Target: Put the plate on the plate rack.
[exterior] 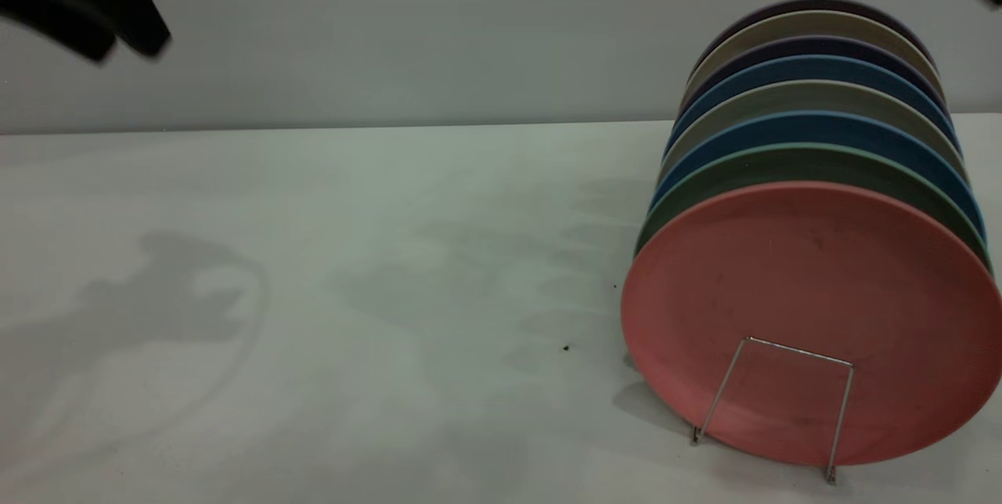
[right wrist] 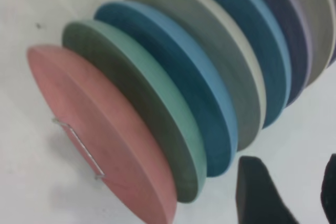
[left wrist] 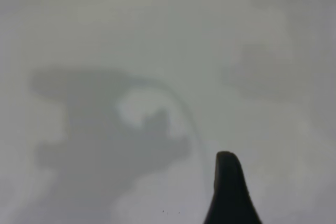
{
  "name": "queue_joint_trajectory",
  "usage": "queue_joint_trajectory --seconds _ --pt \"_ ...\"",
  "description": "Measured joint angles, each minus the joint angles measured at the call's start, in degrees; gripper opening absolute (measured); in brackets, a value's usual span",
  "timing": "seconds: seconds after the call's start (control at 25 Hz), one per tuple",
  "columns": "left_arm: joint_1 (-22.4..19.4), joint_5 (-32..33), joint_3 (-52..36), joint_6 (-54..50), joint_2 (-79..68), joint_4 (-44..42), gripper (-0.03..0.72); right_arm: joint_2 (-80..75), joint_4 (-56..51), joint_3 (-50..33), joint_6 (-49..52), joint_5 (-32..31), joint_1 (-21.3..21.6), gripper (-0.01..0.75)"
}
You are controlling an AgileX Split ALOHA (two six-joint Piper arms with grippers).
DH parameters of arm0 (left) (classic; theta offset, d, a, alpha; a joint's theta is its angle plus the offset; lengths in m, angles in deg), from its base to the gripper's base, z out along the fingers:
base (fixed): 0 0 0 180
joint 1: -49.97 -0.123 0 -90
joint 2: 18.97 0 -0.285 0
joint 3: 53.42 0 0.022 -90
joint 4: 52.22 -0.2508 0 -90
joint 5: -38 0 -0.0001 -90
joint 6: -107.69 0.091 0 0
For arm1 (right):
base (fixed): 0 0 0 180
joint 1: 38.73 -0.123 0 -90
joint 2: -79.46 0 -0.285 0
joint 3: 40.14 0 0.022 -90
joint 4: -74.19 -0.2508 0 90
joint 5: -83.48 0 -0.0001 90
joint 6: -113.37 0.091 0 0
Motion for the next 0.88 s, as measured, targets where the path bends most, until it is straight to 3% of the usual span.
queue_joint_trajectory --seconds 0.24,0.56,0.88 --pt "0.0 3.3 0.0 0.0 8.8 0.0 0.526 10.4 -8.7 0.0 -5.1 -2.8 0.4 0.285" --pt "0.0 10.6 -0.5 0.0 20.3 0.0 0.526 22.6 -16.7 0.0 -11.2 -12.9 0.4 0.283" --pt "0.0 11.5 -9.7 -1.8 35.1 0.0 0.526 32.9 -22.1 0.0 -12.5 -19.5 0.4 0.282"
